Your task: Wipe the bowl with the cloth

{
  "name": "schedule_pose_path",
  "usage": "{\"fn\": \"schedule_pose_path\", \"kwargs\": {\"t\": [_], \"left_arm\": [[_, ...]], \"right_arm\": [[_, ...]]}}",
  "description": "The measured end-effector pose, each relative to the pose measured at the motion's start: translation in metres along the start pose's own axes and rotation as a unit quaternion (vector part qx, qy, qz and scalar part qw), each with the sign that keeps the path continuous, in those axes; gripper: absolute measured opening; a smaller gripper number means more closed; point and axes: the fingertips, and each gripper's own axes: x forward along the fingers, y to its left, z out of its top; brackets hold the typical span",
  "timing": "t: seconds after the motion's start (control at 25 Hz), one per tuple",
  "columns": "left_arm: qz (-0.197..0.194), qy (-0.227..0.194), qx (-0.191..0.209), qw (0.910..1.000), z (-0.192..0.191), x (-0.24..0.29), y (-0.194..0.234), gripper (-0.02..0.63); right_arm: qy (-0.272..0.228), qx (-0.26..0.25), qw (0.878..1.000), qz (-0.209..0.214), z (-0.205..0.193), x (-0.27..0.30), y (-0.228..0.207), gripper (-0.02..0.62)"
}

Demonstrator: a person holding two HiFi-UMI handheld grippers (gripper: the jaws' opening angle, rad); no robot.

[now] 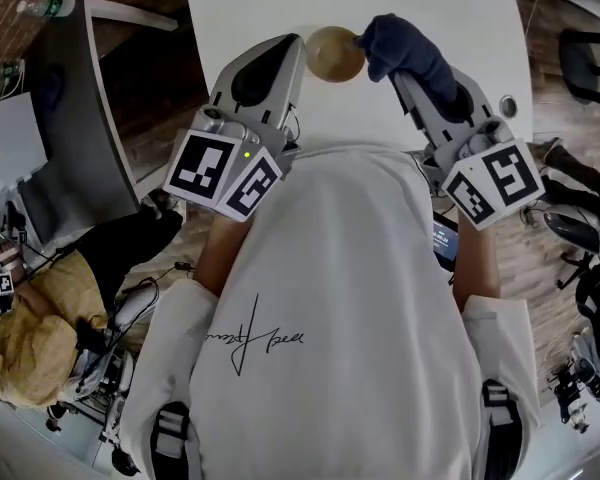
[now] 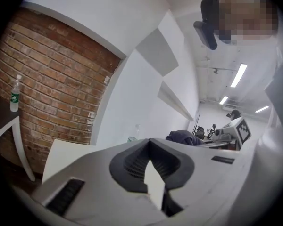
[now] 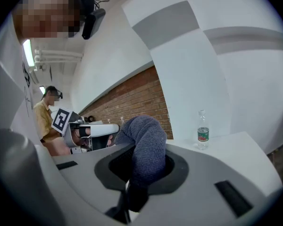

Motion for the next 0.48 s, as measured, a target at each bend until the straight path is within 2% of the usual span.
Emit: {"fn": "schedule_pose_path", "kwargs": {"t": [0.16, 0.48], "left_arm": [[-0.03, -0.033, 0.023, 0.9987, 0.012, -0.011, -0.018, -0.006], [-0.055, -0.057, 0.096, 0.9923, 0.021, -0.026, -0.053, -0.011]], "right_arm": [[-0.023, -0.01, 1.0, -0.018, 0.008, -0.013, 0.008, 0.052], [-0.047, -0.049, 0.996, -0.059, 0.012, -0.031, 0.025, 0.051]]}}
